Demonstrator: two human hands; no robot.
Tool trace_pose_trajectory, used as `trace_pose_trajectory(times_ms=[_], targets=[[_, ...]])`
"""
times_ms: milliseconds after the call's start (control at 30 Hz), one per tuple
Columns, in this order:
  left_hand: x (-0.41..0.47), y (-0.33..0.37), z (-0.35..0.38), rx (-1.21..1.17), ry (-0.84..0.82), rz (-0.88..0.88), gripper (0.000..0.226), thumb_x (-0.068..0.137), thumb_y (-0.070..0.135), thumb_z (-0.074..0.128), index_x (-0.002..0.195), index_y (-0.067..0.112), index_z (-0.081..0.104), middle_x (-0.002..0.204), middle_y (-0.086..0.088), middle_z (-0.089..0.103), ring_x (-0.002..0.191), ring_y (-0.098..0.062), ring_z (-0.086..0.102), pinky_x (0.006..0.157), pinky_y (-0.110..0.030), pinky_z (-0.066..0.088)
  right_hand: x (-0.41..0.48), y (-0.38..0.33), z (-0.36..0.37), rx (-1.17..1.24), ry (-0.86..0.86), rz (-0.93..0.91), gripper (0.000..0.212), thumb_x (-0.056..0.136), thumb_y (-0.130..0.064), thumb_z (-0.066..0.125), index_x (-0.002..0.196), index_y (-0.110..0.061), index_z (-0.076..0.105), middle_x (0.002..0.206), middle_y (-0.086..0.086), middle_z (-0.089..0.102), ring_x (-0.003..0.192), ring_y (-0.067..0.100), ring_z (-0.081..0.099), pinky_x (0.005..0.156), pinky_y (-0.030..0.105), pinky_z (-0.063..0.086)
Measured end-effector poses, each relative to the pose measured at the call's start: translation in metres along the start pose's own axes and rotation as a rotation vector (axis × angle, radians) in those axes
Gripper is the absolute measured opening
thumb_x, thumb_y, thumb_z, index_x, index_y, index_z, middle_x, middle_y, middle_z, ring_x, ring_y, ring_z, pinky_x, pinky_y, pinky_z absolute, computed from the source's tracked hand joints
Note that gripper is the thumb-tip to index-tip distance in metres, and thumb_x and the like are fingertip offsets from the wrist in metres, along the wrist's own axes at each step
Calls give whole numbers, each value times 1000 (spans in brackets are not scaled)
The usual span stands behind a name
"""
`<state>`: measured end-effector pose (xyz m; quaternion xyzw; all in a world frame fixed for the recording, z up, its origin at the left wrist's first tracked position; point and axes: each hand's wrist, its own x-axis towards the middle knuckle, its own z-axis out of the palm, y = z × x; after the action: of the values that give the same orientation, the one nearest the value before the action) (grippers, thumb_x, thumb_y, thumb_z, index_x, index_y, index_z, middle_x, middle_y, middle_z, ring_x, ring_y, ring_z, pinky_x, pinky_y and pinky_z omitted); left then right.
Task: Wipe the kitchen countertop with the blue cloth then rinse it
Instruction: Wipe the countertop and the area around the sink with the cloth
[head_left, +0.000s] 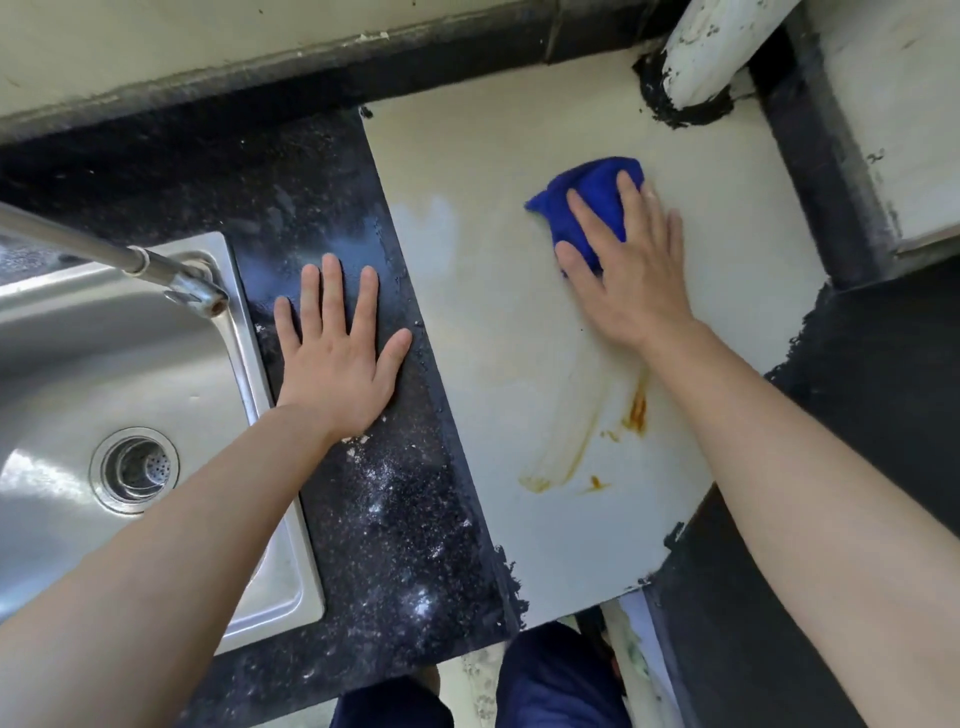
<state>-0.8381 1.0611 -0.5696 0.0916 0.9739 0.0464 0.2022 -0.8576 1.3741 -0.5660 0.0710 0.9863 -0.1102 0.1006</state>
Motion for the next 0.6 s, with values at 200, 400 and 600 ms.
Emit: trace_pose_trajectory(times_ms=[200, 400, 600], targets=[[0, 2, 0, 19, 25, 7, 76, 96, 66, 4, 158, 24, -11, 164, -10, -22, 150, -27, -22, 120, -55, -10, -70, 6, 9, 67, -6, 207, 59, 102, -61, 17, 158, -43, 11, 168, 9, -10, 153, 32, -10, 124, 52, -3], [-2, 3, 2, 18, 36, 9, 77, 97, 67, 7, 158, 23, -9, 164, -12, -21, 151, -29, -21, 120, -56, -9, -177, -49, 42, 13, -91, -182, 53, 104, -51, 27, 157, -41, 22, 168, 11, 1, 154, 34, -6, 122, 56, 2], [-24, 28, 8, -52, 179, 107, 69, 104, 49, 20, 159, 14, -2, 165, -14, -15, 152, -30, -14, 119, -57, -8, -174, -12, 31, -98, -169, -358, 53, 102, -55, 27, 155, -48, 19, 169, 4, 2, 155, 28, -4, 124, 52, -5]])
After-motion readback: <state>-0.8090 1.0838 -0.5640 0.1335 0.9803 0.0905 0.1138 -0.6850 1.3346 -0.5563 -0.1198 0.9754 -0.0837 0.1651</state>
